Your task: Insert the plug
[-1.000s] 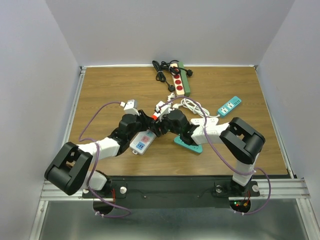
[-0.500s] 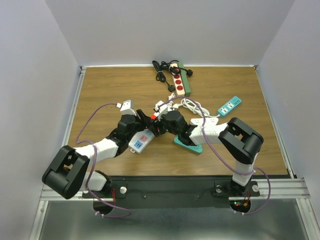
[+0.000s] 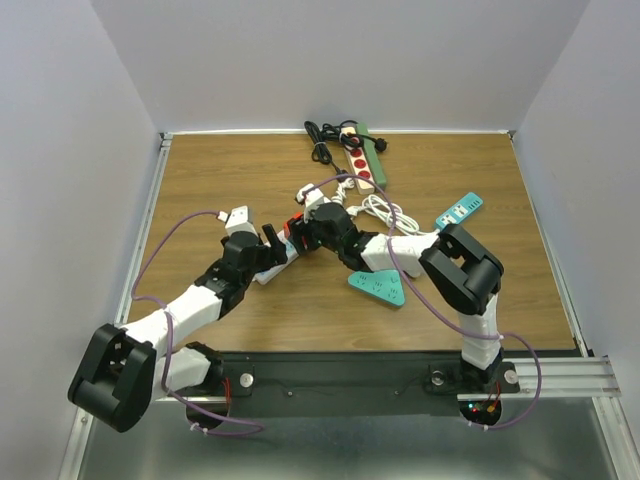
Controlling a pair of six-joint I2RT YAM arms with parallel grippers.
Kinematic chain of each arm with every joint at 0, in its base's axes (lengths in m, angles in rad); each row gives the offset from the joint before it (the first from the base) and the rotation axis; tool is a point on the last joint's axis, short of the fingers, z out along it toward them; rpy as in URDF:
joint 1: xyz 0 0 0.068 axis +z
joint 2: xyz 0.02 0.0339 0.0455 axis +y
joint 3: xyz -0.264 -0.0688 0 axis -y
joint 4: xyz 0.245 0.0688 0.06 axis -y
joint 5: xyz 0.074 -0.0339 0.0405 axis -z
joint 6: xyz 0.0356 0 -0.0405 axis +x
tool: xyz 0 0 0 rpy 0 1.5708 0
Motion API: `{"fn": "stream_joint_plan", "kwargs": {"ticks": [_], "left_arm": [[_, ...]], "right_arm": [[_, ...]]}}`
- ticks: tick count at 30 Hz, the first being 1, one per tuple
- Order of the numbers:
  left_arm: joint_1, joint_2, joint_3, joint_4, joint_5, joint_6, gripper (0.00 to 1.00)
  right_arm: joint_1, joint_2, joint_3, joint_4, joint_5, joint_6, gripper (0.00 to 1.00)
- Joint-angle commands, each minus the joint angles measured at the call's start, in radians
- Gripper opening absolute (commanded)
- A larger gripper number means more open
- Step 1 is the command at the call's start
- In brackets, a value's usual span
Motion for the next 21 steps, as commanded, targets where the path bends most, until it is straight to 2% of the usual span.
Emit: {"fn": "stream_joint_plan", "kwargs": {"ticks": [1, 8, 10, 11, 13, 14, 17, 19, 20, 21], "left_arm": [[0.028, -0.036, -0.019, -0.029, -0.026, 0.008, 0.89], [0.04, 0.019, 0.004, -0.012, -0.019, 0.005, 0.89], [0.04, 0.045, 0.018, -0.013, -0.016, 0.008, 0.89], [0.04, 0.067, 0.032, -0.015, -0.022, 0.008, 0.89], [0.04, 0.079, 0.04, 0.017, -0.039, 0.015, 0.89], [0.04, 0.091, 0.05, 0.034, -0.06, 0.024, 0.89], [0.045, 0.133, 0.119, 0.044, -0.071, 0.049, 0.9], [0.045, 0.151, 0.145, 0.048, -0.063, 0.061, 0.9], [0.045, 0.168, 0.155, 0.056, -0.051, 0.064, 0.9], [0.045, 0.177, 0.158, 0.059, -0.045, 0.069, 0.9]], "right_arm": [[-0.059, 0.116, -0.045, -0.377, 0.036, 0.028, 0.0], [-0.089, 0.05, -0.027, -0.409, 0.001, 0.037, 0.01], [-0.093, 0.018, -0.022, -0.423, -0.016, 0.043, 0.13], [-0.099, 0.004, -0.019, -0.429, -0.023, 0.051, 0.3], [-0.102, -0.042, -0.02, -0.432, -0.043, 0.054, 0.46], [-0.102, -0.057, -0.027, -0.433, -0.049, 0.054, 0.59], [-0.102, -0.136, -0.036, -0.433, -0.062, 0.057, 0.71], [-0.101, -0.175, -0.046, -0.432, -0.057, 0.059, 0.84], [-0.102, -0.22, -0.051, -0.435, -0.057, 0.059, 0.87], [-0.102, -0.24, -0.059, -0.435, -0.057, 0.059, 0.95]]}}
